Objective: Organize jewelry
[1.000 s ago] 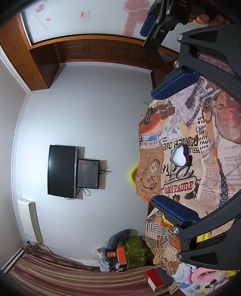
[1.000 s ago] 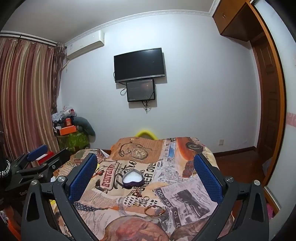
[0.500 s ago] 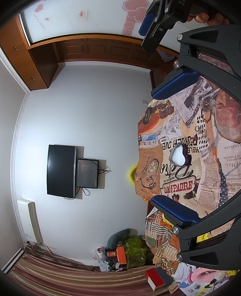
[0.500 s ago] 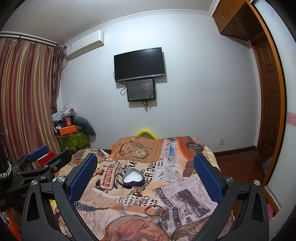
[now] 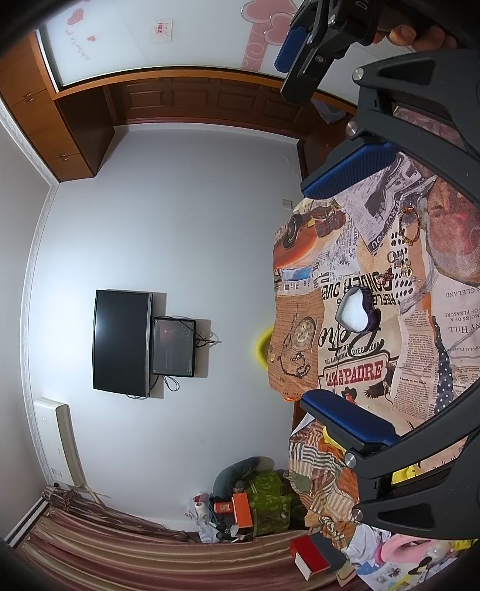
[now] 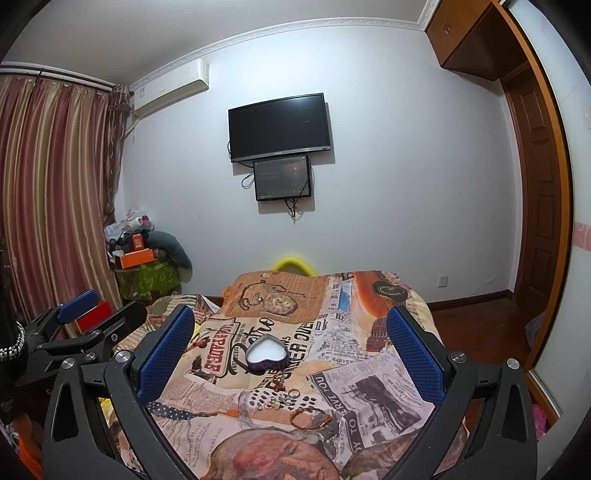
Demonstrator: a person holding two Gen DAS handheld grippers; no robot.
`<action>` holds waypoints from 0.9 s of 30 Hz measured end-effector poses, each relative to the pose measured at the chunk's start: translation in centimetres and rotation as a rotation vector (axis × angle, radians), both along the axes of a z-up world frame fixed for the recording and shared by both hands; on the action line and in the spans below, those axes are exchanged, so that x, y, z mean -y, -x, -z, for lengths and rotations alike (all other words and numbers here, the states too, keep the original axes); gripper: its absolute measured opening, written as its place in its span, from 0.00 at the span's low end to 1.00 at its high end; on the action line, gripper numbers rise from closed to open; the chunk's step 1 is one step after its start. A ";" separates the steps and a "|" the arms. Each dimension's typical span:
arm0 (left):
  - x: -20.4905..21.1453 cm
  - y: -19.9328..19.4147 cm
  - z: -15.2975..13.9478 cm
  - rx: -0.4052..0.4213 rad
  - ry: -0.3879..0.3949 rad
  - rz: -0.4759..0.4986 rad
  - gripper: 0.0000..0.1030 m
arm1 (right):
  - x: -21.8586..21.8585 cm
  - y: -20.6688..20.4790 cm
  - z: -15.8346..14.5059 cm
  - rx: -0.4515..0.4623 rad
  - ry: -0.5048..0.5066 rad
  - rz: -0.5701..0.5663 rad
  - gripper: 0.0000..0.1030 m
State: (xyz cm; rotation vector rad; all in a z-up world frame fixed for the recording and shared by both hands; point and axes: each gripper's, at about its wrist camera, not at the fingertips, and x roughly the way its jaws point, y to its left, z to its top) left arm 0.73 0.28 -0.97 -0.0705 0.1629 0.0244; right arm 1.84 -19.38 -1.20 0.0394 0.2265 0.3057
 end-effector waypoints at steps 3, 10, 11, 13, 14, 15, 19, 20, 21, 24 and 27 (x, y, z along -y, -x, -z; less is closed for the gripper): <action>0.0 0.0 0.1 0.000 0.000 0.000 1.00 | 0.0 0.0 0.0 0.000 0.000 0.000 1.00; 0.0 0.0 0.2 -0.001 -0.002 0.001 1.00 | 0.0 0.0 0.1 -0.002 0.000 -0.002 1.00; 0.0 0.0 0.2 -0.002 -0.002 0.002 1.00 | 0.0 0.0 0.1 -0.002 0.001 -0.002 1.00; 0.0 0.1 0.3 -0.002 -0.002 0.003 1.00 | 0.0 0.0 0.1 -0.002 0.000 -0.001 1.00; 0.1 -0.1 0.1 -0.002 -0.002 0.001 1.00 | -0.1 0.0 0.2 -0.001 0.001 -0.002 1.00; 0.1 -0.1 0.1 -0.002 -0.003 0.001 1.00 | -0.1 0.1 0.2 -0.001 0.001 -0.003 1.00; 0.1 -0.1 0.1 -0.002 -0.002 0.000 1.00 | -0.1 0.1 0.2 -0.002 0.001 -0.003 1.00; 0.1 -0.1 0.1 -0.001 -0.002 0.000 1.00 | -0.1 0.1 0.2 -0.002 0.001 -0.003 1.00; 0.1 -0.1 0.1 -0.001 -0.002 0.000 1.00 | -0.1 0.1 0.2 -0.003 0.001 -0.003 1.00; 0.1 -0.2 0.1 -0.002 -0.003 0.000 1.00 | -0.1 0.1 0.2 -0.003 -0.001 -0.004 1.00; 0.1 -0.1 0.1 -0.004 -0.002 -0.001 1.00 | -0.5 0.3 0.5 -0.006 0.002 -0.005 1.00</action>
